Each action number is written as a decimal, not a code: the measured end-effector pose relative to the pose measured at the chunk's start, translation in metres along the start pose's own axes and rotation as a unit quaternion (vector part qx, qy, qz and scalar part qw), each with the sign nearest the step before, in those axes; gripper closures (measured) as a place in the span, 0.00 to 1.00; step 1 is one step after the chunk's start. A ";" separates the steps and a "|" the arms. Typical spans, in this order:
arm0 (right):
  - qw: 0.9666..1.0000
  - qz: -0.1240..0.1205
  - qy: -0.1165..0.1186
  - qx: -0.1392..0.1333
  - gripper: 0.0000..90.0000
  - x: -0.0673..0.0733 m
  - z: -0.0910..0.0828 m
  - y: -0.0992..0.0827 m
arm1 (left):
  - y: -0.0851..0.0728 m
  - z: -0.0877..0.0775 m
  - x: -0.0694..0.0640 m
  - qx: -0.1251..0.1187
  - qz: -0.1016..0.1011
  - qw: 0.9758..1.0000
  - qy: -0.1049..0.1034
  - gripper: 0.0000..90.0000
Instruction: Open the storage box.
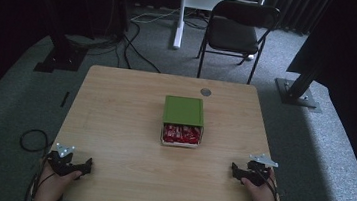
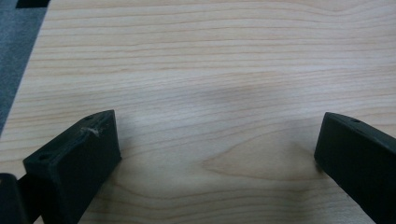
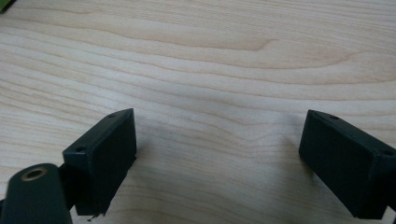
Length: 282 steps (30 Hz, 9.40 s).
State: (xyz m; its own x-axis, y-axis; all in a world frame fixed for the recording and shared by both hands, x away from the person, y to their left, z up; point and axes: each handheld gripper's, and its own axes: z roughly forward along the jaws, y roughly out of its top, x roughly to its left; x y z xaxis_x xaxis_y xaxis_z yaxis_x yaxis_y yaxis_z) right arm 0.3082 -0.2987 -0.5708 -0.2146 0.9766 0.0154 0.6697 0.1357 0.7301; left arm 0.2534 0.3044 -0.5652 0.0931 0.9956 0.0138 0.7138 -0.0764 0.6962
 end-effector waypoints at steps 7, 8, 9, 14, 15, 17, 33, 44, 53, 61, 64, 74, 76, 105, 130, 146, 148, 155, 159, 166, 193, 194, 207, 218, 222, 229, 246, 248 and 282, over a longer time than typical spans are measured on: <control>1.000 0.000 0.000 0.000 0.12 0.000 0.000 0.000 | 0.001 0.001 -0.009 -0.003 0.046 0.998 -0.033 0.01; 1.000 0.000 0.000 0.000 0.12 0.000 0.000 0.000 | 0.002 0.001 -0.012 -0.006 0.055 0.998 -0.038 0.02; 1.000 0.000 0.000 0.000 0.12 0.000 0.000 0.000 | 0.004 0.002 -0.016 -0.009 0.061 0.997 -0.046 0.02; 1.000 0.000 0.000 0.000 0.12 0.000 0.000 0.000 | 0.014 0.002 -0.034 -0.023 0.091 0.994 -0.058 0.02; 1.000 0.000 0.000 0.000 0.12 0.000 0.000 0.000 | 0.017 0.002 -0.037 -0.026 0.093 0.994 -0.060 0.02; 1.000 0.000 0.000 0.000 0.12 0.000 0.000 0.000 | 0.020 0.001 -0.043 -0.031 0.098 0.992 -0.067 0.02; 1.000 0.000 0.000 0.000 0.12 0.000 0.000 0.000 | 0.035 -0.004 -0.081 -0.056 0.159 0.981 -0.100 0.02; 1.000 0.000 0.000 0.000 0.12 0.000 0.000 0.000 | 0.043 0.002 -0.115 -0.066 0.199 0.970 -0.121 0.02; 1.000 0.000 0.000 -0.001 0.12 0.000 0.000 0.000 | 0.047 0.008 -0.141 -0.076 0.229 0.962 -0.131 0.02; 1.000 0.000 0.001 -0.001 0.12 0.000 0.000 0.000 | 0.051 0.008 -0.162 -0.096 0.267 0.950 -0.127 0.02; 1.000 0.000 0.001 -0.001 0.12 0.000 0.001 0.000 | 0.052 0.008 -0.166 -0.091 0.276 0.949 -0.123 0.02; 1.000 -0.001 0.002 -0.001 0.12 -0.001 0.001 0.001 | 0.052 0.011 -0.185 -0.098 0.317 0.936 -0.114 0.02; 1.000 -0.001 0.002 -0.001 0.12 -0.001 0.001 0.001 | 0.052 0.011 -0.189 -0.102 0.325 0.934 -0.112 0.02; 1.000 -0.010 0.012 0.000 0.12 -0.001 0.001 0.001 | 0.051 0.014 -0.240 -0.158 0.464 0.868 -0.075 0.02; 1.000 -0.010 0.011 -0.001 0.12 -0.001 0.001 0.001 | 0.050 0.027 -0.275 -0.185 0.578 0.794 -0.021 0.15; 1.000 -0.008 0.009 -0.001 0.13 -0.001 0.001 0.001 | 0.055 0.043 -0.281 -0.192 0.609 0.770 0.003 0.23; 1.000 -0.008 0.009 -0.001 0.13 -0.001 0.002 0.001 | 0.057 0.044 -0.281 -0.190 0.609 0.770 0.003 0.24; 1.000 -0.008 0.009 -0.001 0.13 -0.001 0.002 0.001 | 0.058 0.045 -0.283 -0.180 0.636 0.750 0.022 0.34; 1.000 -0.008 0.009 -0.001 0.13 -0.001 0.002 0.001 | 0.058 0.047 -0.285 -0.179 0.639 0.747 0.030 0.35; 1.000 -0.008 0.009 -0.001 0.13 -0.001 0.002 0.001 | 0.055 0.051 -0.286 -0.205 0.638 0.740 0.057 0.50; 1.000 -0.007 0.009 -0.001 0.13 -0.001 0.001 0.001 | 0.053 0.053 -0.288 -0.230 0.669 0.697 0.116 0.80; 1.000 -0.007 0.009 -0.001 0.13 -0.001 0.001 0.001 | 0.052 0.052 -0.288 -0.231 0.669 0.697 0.117 0.80; 1.000 -0.007 0.008 -0.001 0.13 -0.001 0.001 0.001 | 0.047 0.044 -0.290 -0.223 0.672 0.698 0.109 0.80; 1.000 0.001 0.000 -0.001 0.13 -0.002 0.001 0.001 | 0.040 0.035 -0.290 -0.223 0.674 0.697 0.103 0.80; 1.000 0.002 0.000 -0.001 0.13 -0.002 0.001 0.001 | 0.037 0.033 -0.290 -0.224 0.673 0.697 0.102 0.80; 1.000 0.002 0.000 -0.001 0.13 -0.002 0.001 0.001 | 0.032 0.028 -0.291 -0.223 0.675 0.696 0.101 0.80; 1.000 0.002 0.000 -0.001 0.13 -0.002 0.001 0.001 | 0.019 0.017 -0.292 -0.224 0.678 0.693 0.099 0.80; 1.000 0.002 0.000 -0.001 0.13 -0.002 0.001 0.001 | 0.018 0.016 -0.292 -0.223 0.676 0.696 0.095 0.80; 1.000 0.001 0.000 -0.001 0.13 -0.002 0.001 0.001 | -0.004 -0.001 -0.293 -0.223 0.682 0.691 0.082 0.80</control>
State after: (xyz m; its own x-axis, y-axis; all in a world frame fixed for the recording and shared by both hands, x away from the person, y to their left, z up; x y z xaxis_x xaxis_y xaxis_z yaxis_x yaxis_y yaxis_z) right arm 0.3107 -0.3004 -0.5708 -0.2126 0.9770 0.0170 0.6691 0.1329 0.7312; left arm 0.2230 0.0128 -0.5712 0.3621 0.0088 0.9321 -0.2499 -0.9624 0.1061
